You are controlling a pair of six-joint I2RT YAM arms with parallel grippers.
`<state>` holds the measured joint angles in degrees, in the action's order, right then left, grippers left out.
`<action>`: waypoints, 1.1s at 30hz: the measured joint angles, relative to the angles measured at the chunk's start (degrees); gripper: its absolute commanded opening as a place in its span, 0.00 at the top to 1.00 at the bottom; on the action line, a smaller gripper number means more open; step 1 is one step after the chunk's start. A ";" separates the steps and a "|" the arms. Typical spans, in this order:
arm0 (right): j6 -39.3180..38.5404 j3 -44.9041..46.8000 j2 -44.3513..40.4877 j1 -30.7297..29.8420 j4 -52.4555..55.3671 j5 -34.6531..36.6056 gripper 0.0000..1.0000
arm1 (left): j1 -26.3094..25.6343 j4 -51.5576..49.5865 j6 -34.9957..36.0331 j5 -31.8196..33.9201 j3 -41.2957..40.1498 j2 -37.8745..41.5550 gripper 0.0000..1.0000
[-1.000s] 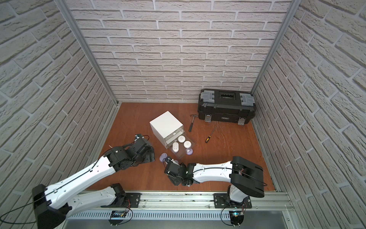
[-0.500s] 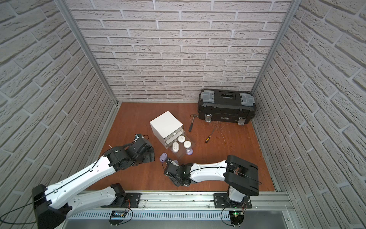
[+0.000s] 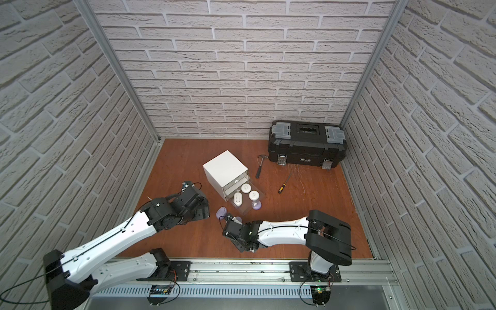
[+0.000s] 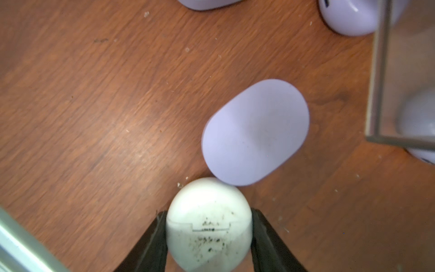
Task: Put the bluetooth earphones in the drawer according to color
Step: Pick up the Bluetooth earphone from the center of the board, then place the bluetooth earphone in the drawer.
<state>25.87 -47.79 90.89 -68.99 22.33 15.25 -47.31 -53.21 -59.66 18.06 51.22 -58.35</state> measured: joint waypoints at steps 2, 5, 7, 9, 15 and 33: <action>-0.90 0.00 -4.72 0.02 2.58 -0.11 0.55 | 0.02 0.00 0.02 0.00 -0.04 0.00 0.08; -2.40 -1.05 -13.97 0.22 6.86 0.24 0.55 | 0.09 -0.04 0.04 -0.13 -0.26 0.00 0.08; -3.65 -3.08 -19.43 0.90 9.01 0.76 0.55 | 0.17 0.02 0.09 -0.17 -0.26 -0.02 0.08; -5.01 -5.92 -23.23 2.82 10.27 1.27 0.55 | 0.39 0.00 0.31 -0.22 -0.26 -0.13 0.08; -9.62 -13.25 -22.86 13.92 10.32 0.48 0.55 | 0.66 -0.02 0.98 -0.26 -0.13 -1.03 0.08; -14.19 -17.16 -4.66 24.65 9.57 -8.17 0.55 | 2.64 -1.25 2.62 -0.85 1.33 -1.88 0.08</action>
<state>11.68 -64.95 86.24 -44.34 31.90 7.07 -44.66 -54.46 -57.04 17.21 52.56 -60.23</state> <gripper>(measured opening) 0.544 0.917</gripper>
